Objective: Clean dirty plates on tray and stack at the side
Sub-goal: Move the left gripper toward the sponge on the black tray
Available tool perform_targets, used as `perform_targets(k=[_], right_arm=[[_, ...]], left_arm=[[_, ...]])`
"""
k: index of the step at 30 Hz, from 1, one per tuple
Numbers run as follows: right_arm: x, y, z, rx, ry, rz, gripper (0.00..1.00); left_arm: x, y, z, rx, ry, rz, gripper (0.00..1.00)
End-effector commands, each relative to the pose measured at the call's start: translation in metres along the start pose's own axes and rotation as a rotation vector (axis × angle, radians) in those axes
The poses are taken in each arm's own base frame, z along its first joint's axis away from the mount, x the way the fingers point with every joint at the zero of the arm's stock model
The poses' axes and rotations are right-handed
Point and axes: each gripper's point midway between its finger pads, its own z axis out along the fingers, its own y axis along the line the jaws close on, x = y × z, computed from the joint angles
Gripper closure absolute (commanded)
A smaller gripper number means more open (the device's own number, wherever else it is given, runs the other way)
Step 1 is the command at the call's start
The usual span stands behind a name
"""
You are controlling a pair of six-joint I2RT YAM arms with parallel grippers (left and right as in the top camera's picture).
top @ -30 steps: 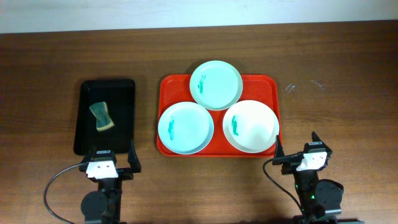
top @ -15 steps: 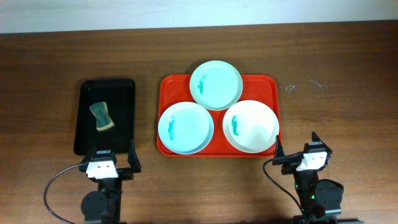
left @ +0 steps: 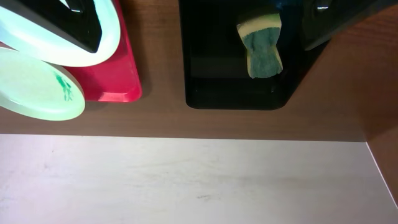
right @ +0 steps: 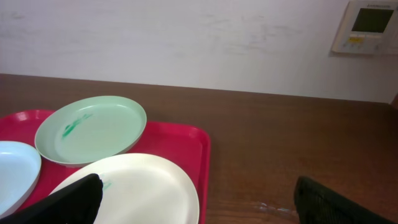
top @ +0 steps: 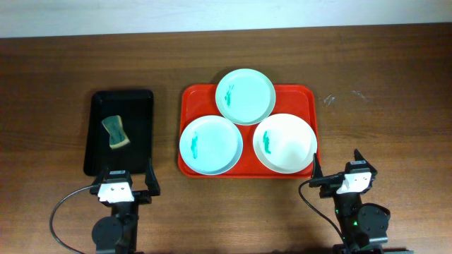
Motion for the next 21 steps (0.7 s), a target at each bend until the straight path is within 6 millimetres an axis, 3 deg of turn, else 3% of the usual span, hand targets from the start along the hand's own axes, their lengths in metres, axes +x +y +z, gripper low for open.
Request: perform_targets(k=[1, 14, 16, 18, 21], right_arm=[[0.003, -0.001, 0.000, 0.010, 0.004, 0.004, 0.02], [0.003, -0.001, 0.000, 0.010, 0.004, 0.004, 0.01], [0.003, -0.001, 0.000, 0.010, 0.004, 0.004, 0.02], [0.003, -0.001, 0.000, 0.010, 0.004, 0.004, 0.02], [0.003, -0.001, 0.000, 0.010, 0.004, 0.004, 0.02]], left_arm=[[0.002, 0.002, 0.000, -0.010, 0.003, 0.008, 0.01], [-0.005, -0.004, 0.000, 0.024, -0.025, -0.010, 0.01], [-0.011, -0.037, -0.004, 0.225, -0.036, -0.114, 0.01], [-0.015, -0.084, -0.022, 0.516, -0.011, -0.207, 0.01], [-0.037, -0.108, -0.042, 0.700, -0.089, -0.179, 0.01]])
